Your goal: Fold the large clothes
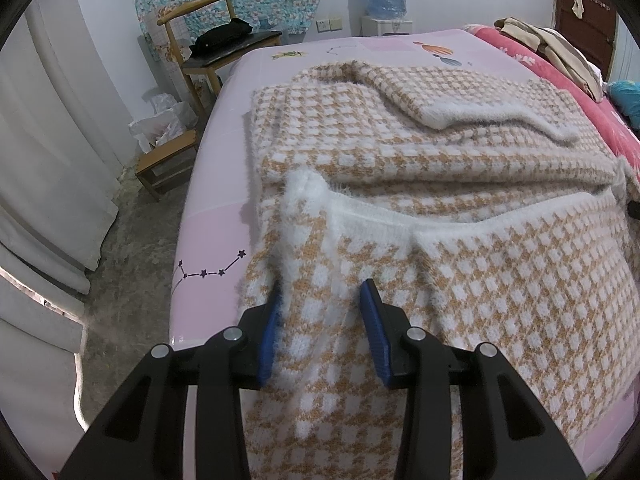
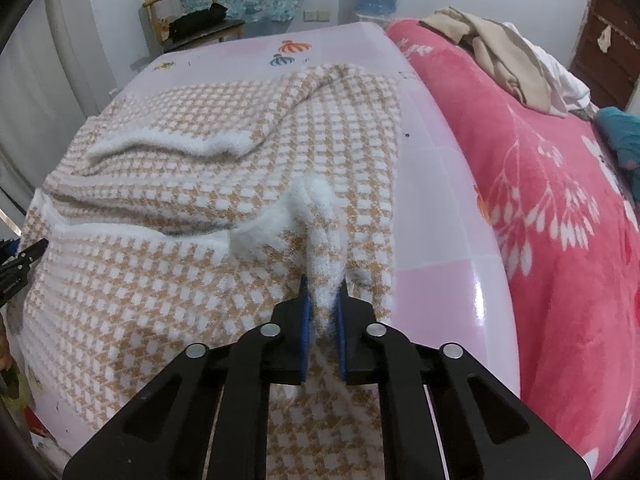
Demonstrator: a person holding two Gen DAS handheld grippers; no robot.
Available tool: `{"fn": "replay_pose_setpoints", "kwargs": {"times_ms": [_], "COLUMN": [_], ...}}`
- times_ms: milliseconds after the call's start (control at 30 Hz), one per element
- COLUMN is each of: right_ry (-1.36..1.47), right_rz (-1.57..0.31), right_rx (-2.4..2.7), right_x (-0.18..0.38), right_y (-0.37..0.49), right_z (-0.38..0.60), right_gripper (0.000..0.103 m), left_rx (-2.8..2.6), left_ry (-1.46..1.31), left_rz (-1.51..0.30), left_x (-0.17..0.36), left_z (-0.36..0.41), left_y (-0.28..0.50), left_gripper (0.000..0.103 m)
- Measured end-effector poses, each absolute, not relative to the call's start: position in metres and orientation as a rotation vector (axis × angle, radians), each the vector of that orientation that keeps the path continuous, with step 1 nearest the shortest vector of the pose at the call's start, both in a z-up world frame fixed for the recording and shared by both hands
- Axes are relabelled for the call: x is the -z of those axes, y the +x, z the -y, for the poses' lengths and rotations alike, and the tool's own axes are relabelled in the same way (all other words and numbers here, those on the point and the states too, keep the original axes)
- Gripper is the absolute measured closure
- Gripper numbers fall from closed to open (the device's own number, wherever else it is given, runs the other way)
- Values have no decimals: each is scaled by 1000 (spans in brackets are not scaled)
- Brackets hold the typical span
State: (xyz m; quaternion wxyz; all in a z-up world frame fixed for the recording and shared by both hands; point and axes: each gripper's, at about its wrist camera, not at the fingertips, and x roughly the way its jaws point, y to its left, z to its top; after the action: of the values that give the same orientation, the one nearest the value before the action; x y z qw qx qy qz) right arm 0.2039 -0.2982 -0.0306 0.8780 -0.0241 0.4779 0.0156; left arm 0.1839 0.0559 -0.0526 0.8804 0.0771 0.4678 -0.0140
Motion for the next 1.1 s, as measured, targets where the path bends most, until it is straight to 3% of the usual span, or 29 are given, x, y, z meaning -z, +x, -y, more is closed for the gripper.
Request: {"fn": "replay_pose_setpoints", "kwargs": {"times_ms": [233,500,1100], "right_ry": [-79,-91,-43], "right_rz": [-944,-889,-641], "right_rx": [-28,-31,-24], "right_x": [14,-1,-69], "right_y": [192,179,136], "right_z": [294,289,294], "right_gripper": [97,97,98], "left_rx": [16,6,63], "left_ry": [174,146,70], "left_rz": [-959,-918,-536], "left_x": [48,36,-65], "left_z": [-52,-54,-60], "left_y": [177,163,101], "left_gripper": [68,86,94]}}
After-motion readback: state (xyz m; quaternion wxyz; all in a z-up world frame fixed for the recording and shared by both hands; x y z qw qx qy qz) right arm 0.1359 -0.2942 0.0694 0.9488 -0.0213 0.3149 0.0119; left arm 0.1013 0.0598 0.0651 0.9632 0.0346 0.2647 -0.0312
